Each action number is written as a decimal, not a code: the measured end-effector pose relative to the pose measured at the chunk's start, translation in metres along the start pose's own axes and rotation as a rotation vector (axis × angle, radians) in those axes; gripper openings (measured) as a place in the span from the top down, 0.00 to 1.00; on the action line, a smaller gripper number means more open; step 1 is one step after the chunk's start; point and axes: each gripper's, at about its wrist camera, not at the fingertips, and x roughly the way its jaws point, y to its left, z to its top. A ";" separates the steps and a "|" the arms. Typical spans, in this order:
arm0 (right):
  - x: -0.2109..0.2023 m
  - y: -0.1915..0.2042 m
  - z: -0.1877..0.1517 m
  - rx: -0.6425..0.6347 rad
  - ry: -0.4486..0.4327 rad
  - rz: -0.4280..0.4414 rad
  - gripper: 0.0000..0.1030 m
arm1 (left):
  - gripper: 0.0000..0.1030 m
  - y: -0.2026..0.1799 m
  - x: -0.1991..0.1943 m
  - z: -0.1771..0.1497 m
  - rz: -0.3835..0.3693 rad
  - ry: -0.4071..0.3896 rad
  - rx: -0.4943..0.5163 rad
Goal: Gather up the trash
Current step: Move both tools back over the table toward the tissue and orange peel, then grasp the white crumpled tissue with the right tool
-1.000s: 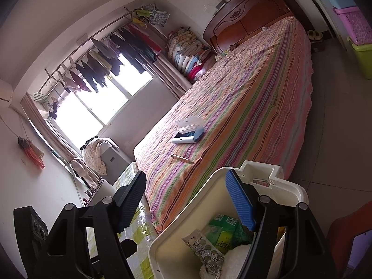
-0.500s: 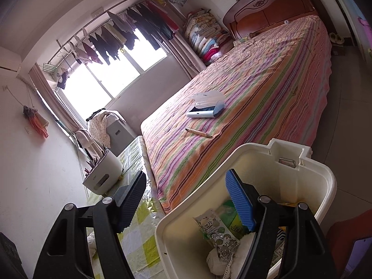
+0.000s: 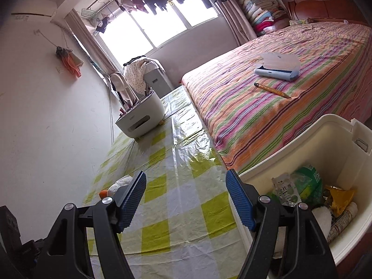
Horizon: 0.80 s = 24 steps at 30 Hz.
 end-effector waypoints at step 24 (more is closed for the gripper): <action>0.193 0.163 -0.030 -0.293 0.453 0.085 0.33 | 0.20 0.083 -0.051 -0.018 0.040 -0.040 -0.128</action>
